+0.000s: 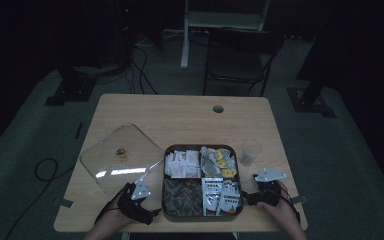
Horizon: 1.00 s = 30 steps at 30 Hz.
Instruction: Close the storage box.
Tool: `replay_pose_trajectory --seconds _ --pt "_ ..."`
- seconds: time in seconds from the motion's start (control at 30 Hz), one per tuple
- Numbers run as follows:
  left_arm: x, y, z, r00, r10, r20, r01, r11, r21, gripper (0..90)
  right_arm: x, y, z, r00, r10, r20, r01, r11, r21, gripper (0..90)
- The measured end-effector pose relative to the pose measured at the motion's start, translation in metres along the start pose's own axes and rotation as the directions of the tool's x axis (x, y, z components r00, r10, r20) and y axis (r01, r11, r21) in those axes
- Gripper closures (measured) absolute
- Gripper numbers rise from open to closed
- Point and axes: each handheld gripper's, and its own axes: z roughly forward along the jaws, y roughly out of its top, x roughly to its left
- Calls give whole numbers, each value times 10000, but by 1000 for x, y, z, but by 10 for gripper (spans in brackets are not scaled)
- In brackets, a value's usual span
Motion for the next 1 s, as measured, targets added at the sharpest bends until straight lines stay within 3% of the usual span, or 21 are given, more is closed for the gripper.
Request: replay_pose_trajectory --seconds 0.2,0.47,0.53,0.6,0.63,0.83,1.0 --pt "4 1 -7 10000 -25 55 25 10000 -6 26 0 0 0 10000 -1 -2 1 10000 1 121" --pt "12 0 -18 9979 -440 -477 417 9980 -478 26 0 0 0 10000 5 -9 -5 10000 5 120" --pt "17 0 -22 9945 -600 -864 550 9968 -586 27 0 0 0 10000 6 -9 -6 10000 4 120" --pt "20 0 -23 9930 -739 -924 684 9958 -609 27 0 0 0 10000 5 -9 -5 10000 4 120" --pt "26 -1 -25 9888 -1013 -1095 940 9931 -703 27 0 0 0 10000 8 -7 -8 10000 3 120" --pt "36 -1 -30 9818 -1403 -1277 1279 9867 -1001 27 0 0 0 10000 6 -8 -6 10000 5 120" --pt "46 -2 -34 9687 -1830 -1679 1628 9784 -1271 27 0 0 0 10000 6 -6 -6 10000 3 120"
